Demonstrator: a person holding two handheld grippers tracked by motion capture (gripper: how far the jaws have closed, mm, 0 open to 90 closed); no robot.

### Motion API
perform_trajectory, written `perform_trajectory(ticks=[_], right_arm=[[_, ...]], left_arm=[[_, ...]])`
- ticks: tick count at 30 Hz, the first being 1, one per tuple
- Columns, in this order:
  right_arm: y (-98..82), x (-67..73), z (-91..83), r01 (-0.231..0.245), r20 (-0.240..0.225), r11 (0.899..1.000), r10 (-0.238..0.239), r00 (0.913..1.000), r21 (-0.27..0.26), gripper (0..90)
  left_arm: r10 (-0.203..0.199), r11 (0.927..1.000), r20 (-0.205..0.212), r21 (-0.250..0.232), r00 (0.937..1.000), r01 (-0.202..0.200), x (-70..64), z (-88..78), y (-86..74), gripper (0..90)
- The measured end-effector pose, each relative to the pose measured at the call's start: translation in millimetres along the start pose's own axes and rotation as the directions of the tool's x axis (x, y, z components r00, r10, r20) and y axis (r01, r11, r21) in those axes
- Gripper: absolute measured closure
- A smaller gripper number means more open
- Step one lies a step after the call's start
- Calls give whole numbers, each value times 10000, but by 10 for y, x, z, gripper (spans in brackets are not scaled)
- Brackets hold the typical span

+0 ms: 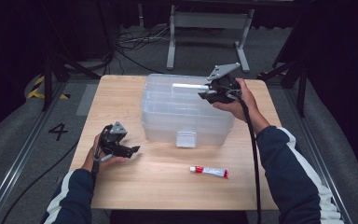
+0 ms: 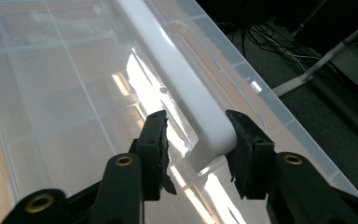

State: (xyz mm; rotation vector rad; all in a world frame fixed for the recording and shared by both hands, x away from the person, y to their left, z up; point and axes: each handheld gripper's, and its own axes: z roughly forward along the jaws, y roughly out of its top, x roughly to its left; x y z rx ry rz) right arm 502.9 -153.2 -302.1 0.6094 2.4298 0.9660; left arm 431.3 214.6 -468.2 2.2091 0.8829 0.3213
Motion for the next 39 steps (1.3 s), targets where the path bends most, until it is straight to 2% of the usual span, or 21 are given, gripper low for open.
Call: perform_trajectory(ticks=[4,5,6,8,12,14,15,16,17,20,23,25,26,29,32,35,39], right_arm=[[1,-9,-14,-89,235,10000,89,9997,-5,704],[1,-9,-14,-89,235,10000,89,9997,-5,704],[5,-5,-14,-44,294,10000,43,9996,32,707],[13,7,-13,80,391,9999,-84,9992,111,712],[22,35,-13,468,615,9987,-481,9970,223,718],[14,56,-19,517,634,9985,-526,9966,152,720],[10,61,-22,538,608,9985,-543,9967,112,721],[10,61,-22,538,608,9985,-543,9967,112,721],[-4,70,-29,551,592,9985,-551,9967,15,722],[-20,77,-35,560,574,9984,-554,9968,-91,722],[-43,85,-59,549,548,9984,-541,9970,-136,722],[-61,84,-77,544,475,9984,-535,9974,-173,722],[-85,81,-99,555,444,9982,-545,9975,-220,722],[-115,76,-119,574,339,9977,-563,9978,-346,721],[-129,71,-128,556,290,9977,-545,9981,-394,720],[-138,72,-146,623,219,9973,-615,9979,-396,720],[-132,71,-149,656,205,9972,-649,9977,-352,720]], left_arm=[[370,9974,249,-636,9990,-354,-25,118,214,159],[370,9974,249,-636,9990,-354,-25,118,214,158],[529,9931,480,-1069,9974,-475,-42,157,252,158],[569,9893,523,-1372,9970,-492,-56,219,270,160],[645,9907,182,-1208,9978,-618,-87,300,289,134],[515,9904,324,-1297,9981,-469,-71,294,282,134],[251,9883,593,-1517,9979,-159,-52,265,271,138],[251,9883,593,-1517,9979,-159,-52,265,271,146],[85,9870,728,-1604,9973,33,-48,252,267,155],[109,9879,749,-1548,9971,8,-56,218,262,180],[43,9853,841,-1704,9965,101,-107,182,242,186],[26,9789,937,-2038,9956,167,-152,105,228,204],[-36,9720,1117,-2330,9937,297,-187,35,222,216],[66,9680,1112,-2501,9938,216,-255,-42,203,234],[204,9700,1038,-2431,9944,55,-303,-68,194,238],[438,9734,722,-2278,9964,-263,-365,-89,190,244],[436,9748,693,-2214,9966,-272,-370,-93,196,249]])
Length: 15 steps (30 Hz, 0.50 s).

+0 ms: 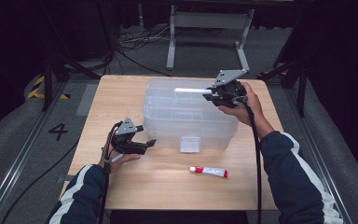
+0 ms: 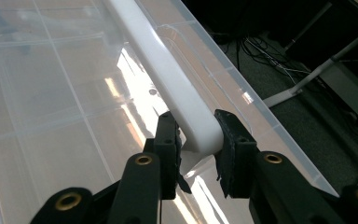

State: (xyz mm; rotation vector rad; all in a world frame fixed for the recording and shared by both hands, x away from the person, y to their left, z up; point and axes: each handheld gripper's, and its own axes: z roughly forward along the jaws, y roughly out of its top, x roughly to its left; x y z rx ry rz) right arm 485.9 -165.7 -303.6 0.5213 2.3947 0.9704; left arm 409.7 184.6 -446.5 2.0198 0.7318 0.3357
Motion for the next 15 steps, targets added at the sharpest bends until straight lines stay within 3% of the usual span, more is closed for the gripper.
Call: perform_trajectory(ticks=[5,9,15], right_arm=[[13,-37,4,-49,-130,10000,50,9999,13,720],[15,-60,-1,-146,-237,9999,146,9996,3,720],[61,-99,-16,-252,-226,9996,254,9994,102,720]], left_arm=[[168,9997,-309,198,9994,-162,-21,-6,19,262],[41,9997,-156,236,9999,-37,-16,-39,13,307],[166,9992,-72,365,9998,-163,-18,-122,4,379]])
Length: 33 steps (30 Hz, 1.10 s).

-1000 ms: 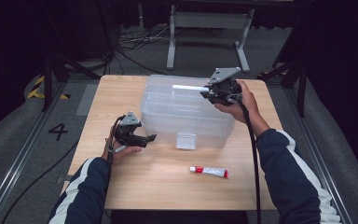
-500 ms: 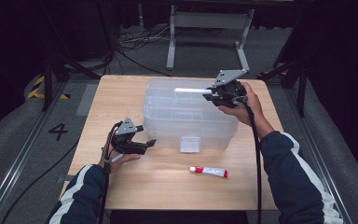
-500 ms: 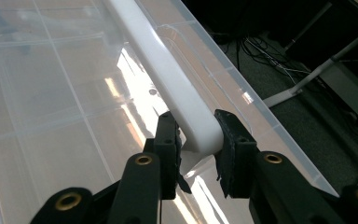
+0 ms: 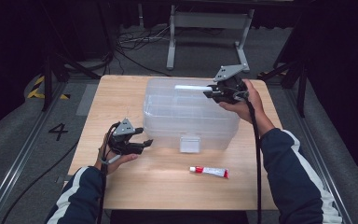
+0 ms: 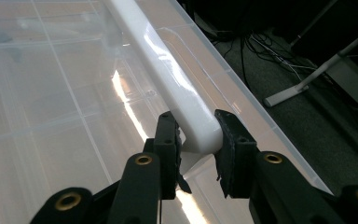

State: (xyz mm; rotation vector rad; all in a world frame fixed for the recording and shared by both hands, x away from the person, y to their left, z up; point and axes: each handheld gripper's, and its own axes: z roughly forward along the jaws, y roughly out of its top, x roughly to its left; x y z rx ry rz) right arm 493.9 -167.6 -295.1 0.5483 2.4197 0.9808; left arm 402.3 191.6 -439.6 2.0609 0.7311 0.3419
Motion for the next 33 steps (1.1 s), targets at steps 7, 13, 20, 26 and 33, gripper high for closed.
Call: perform_trajectory(ticks=[7,13,20,26,33], right_arm=[[61,-81,-7,-232,29,9997,232,9997,82,715],[112,-135,-4,-325,37,9992,325,9995,227,713],[155,-195,1,-480,-4,9984,480,9988,312,710],[177,-225,0,-554,-70,9974,558,9984,463,710],[179,-197,1,-465,29,9974,464,9989,559,706]], left_arm=[[118,9967,-26,-808,9999,-119,-32,-237,58,473],[214,9931,-235,-1147,9995,-240,-45,-340,115,586],[416,9923,-621,-1143,9972,-485,-103,-317,215,704],[122,9880,-922,-1522,9957,-262,-86,-314,269,818],[58,9839,-951,-1774,9954,-226,-64,-328,298,856]])
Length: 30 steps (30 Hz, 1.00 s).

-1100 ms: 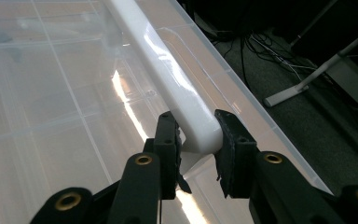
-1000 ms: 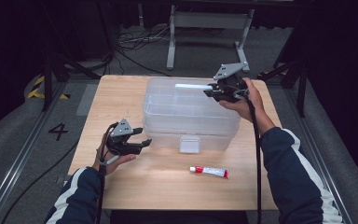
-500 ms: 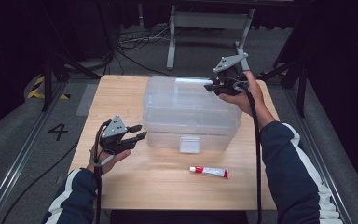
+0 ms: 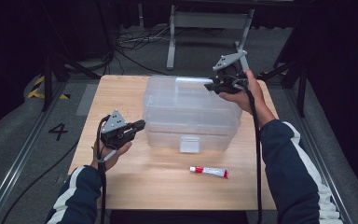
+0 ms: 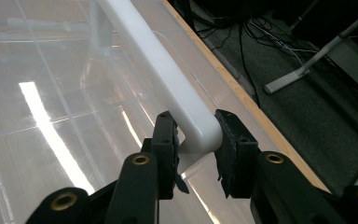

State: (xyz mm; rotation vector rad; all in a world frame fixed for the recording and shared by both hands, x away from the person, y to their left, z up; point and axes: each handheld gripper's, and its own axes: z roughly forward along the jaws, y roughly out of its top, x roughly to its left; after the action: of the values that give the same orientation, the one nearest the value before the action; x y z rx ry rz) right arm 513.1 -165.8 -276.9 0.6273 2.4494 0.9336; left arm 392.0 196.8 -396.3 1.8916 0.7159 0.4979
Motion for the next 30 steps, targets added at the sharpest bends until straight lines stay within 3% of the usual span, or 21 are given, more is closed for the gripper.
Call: perform_trajectory(ticks=[6,7,9,16,30], right_arm=[[-2,29,-15,209,34,9996,-209,9998,173,635],[-35,47,-35,381,-239,9992,-378,9990,105,700],[-53,64,-33,409,-176,9992,-409,9990,14,699],[-16,32,-37,157,-103,9999,-156,9998,61,699],[61,-85,-25,-364,-216,9992,367,9991,134,695]], left_arm=[[139,9998,186,-172,9997,-136,-33,18,53,876],[243,9995,271,-223,9993,-237,-41,16,69,896],[274,9994,215,-217,9994,-269,-38,13,80,897],[344,9994,192,-96,9992,-342,-25,-26,53,855],[662,9963,317,529,9973,-678,-48,19,-8,867]])
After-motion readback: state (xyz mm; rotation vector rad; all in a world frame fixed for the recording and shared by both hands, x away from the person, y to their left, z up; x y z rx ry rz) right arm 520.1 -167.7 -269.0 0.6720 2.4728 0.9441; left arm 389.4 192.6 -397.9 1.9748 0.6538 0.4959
